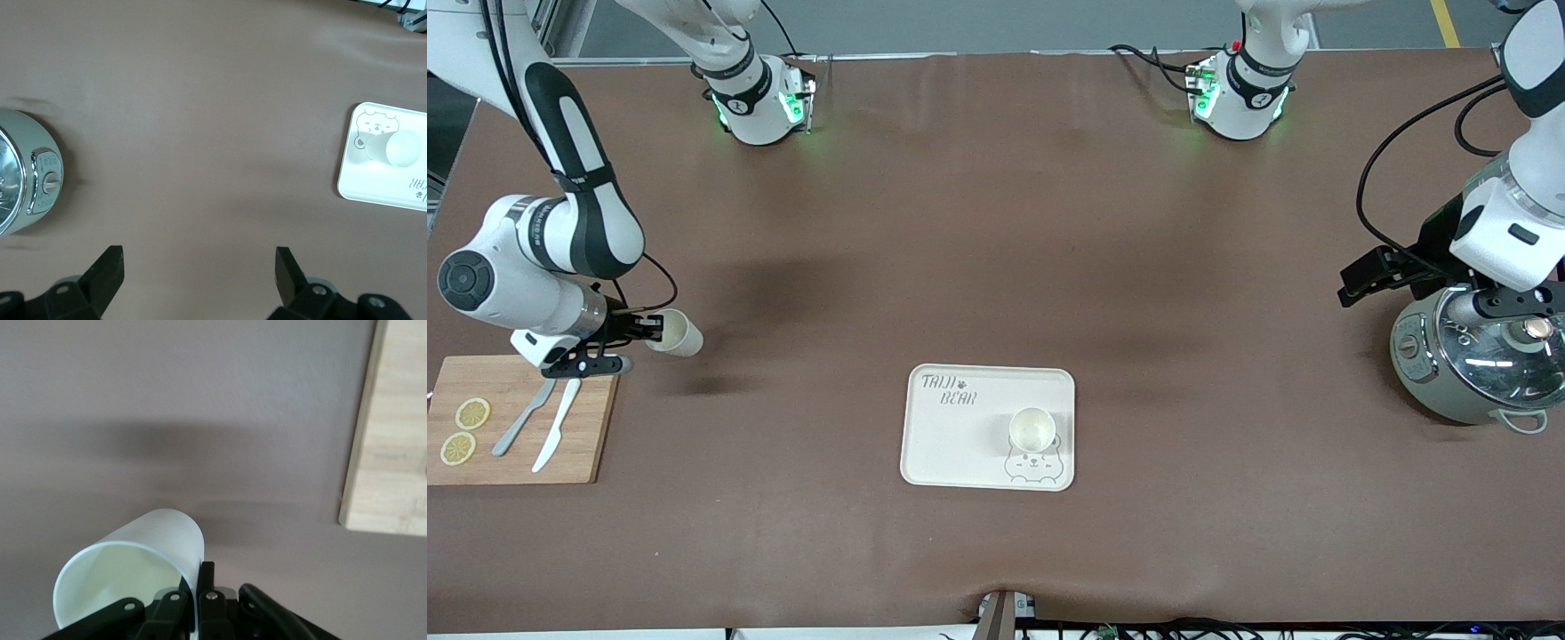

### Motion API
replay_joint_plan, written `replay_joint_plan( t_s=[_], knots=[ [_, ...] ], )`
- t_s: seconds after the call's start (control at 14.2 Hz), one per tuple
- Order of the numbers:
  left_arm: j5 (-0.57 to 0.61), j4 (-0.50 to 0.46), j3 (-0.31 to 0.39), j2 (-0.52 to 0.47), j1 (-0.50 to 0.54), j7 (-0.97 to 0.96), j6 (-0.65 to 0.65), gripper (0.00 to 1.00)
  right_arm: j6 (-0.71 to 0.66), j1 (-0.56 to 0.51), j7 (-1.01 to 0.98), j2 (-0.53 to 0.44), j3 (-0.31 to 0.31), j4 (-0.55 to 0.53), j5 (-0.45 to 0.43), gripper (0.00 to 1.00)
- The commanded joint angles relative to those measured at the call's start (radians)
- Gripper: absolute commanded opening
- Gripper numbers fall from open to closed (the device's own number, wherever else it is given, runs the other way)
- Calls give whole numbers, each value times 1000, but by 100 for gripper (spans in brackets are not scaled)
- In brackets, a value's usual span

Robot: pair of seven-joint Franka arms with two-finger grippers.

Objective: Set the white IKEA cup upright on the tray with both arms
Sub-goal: 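Carry the cup with the right gripper toward the bear tray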

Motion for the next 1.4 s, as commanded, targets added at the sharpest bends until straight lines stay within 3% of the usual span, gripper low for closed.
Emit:
replay_joint_plan(
  t_s=[0.0, 0.21, 0.42, 0.98, 1.33],
  knots=[
    [-24, -21, -4, -22, 11, 18, -4, 100, -48, 30, 12, -4, -1, 48, 13, 0],
    [-20, -16, -3, -16, 12, 19, -2, 100, -161, 57, 21, -3, -4, 133, 114, 0],
    [-17, -15, -3, -16, 14, 19, -1, 100, -236, 88, 103, 6, -4, 212, 118, 0],
    [-14, -13, 4, 7, 17, 19, 16, 100, -241, 195, 301, 12, -3, 261, 120, 0],
    [-15, -15, 7, 10, 35, 21, 18, 100, -241, 309, 527, 58, -3, 336, 125, 0]
  ],
)
